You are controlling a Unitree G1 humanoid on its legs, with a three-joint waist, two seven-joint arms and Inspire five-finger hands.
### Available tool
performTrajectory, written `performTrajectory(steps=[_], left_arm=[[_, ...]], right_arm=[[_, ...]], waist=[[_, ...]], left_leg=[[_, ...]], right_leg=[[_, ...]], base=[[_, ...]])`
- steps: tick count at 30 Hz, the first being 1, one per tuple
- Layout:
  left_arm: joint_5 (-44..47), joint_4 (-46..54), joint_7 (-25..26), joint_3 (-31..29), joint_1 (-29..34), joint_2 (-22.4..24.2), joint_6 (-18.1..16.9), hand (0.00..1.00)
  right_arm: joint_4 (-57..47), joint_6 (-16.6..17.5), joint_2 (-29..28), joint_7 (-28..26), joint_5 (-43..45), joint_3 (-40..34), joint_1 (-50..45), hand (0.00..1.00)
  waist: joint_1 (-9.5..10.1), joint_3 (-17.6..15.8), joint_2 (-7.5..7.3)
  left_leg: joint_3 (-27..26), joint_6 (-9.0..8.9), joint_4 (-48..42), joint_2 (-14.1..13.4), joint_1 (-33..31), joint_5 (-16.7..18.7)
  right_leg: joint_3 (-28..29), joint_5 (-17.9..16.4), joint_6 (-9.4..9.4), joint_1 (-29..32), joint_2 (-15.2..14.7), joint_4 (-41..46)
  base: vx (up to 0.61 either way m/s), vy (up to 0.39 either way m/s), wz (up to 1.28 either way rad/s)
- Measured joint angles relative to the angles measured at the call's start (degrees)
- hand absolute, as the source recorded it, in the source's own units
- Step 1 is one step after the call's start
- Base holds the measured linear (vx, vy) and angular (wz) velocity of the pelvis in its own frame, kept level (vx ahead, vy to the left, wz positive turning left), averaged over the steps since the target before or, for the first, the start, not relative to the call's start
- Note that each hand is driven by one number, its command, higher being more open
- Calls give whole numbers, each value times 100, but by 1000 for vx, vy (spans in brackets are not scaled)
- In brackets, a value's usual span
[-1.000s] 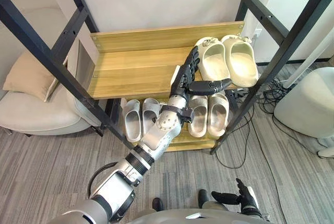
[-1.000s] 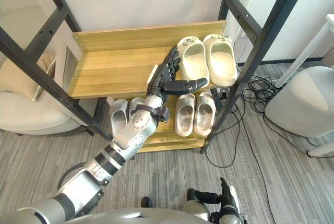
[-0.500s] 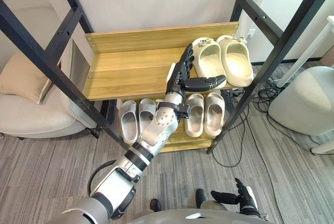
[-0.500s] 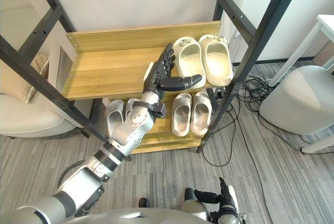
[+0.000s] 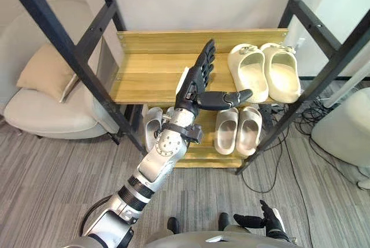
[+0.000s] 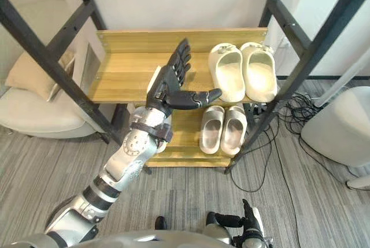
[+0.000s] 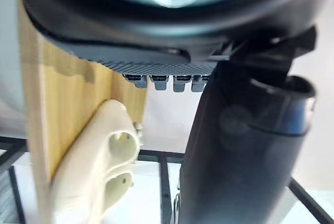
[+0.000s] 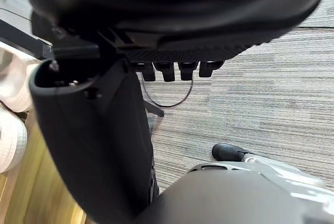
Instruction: Organize the slippers on the shoe rack
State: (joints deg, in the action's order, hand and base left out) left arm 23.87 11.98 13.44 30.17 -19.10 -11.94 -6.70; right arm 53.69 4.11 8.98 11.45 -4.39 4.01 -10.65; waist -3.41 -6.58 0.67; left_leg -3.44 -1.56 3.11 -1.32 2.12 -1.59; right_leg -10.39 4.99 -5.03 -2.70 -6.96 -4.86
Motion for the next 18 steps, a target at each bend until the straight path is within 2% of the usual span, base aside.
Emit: performTrajectory(steps=[4,7,8,10,13,14,18], left_arm=[[148,490,-280,255,123,0,-168,100],[639,750,-743,1011,500,0,-196,100],[646,750,-748,1022,506,0,-195,100],[751,707,-1119,1611,820,-2,-131,100],[746,246,-1525,2027,1166,-33,-67,100],[687,-178,-1683,2087,1414,-42,7,100],[391,-1399,-1780,1976,2136,-149,191,100]], right_arm=[[60,1,29,-6,0,62,11,100],[130,-6,97,-26,-6,197,31,100],[131,-7,98,-26,-6,197,30,100],[220,-8,115,-54,-19,227,32,100],[237,-34,140,-93,-39,271,28,100],[237,-34,189,-99,-60,384,30,100],[238,-33,239,-126,-65,442,29,100]], waist=[[20,41,18],[45,127,52],[45,128,52],[88,196,59],[131,232,70],[134,256,62],[152,312,102]], left_leg=[[132,6,-27,39,-27,-3],[317,17,-40,92,-48,-11],[322,17,-40,93,-47,-11],[426,22,-41,115,-31,-13],[521,22,-41,121,60,-14],[547,20,-41,120,111,-12],[558,-4,-41,64,143,-19]], right_leg=[[-132,-41,-9,-54,-34,2],[-321,-94,-42,-142,-82,3],[-324,-95,-42,-144,-82,3],[-412,-131,-54,-213,-97,4],[-528,-167,-20,-339,-84,4],[-555,-188,-11,-398,-73,5],[-565,-223,32,-429,-22,6]], base=[[31,11,20],[30,13,27],[23,7,27],[26,9,22],[6,0,16],[-7,-3,11],[-3,-2,2]])
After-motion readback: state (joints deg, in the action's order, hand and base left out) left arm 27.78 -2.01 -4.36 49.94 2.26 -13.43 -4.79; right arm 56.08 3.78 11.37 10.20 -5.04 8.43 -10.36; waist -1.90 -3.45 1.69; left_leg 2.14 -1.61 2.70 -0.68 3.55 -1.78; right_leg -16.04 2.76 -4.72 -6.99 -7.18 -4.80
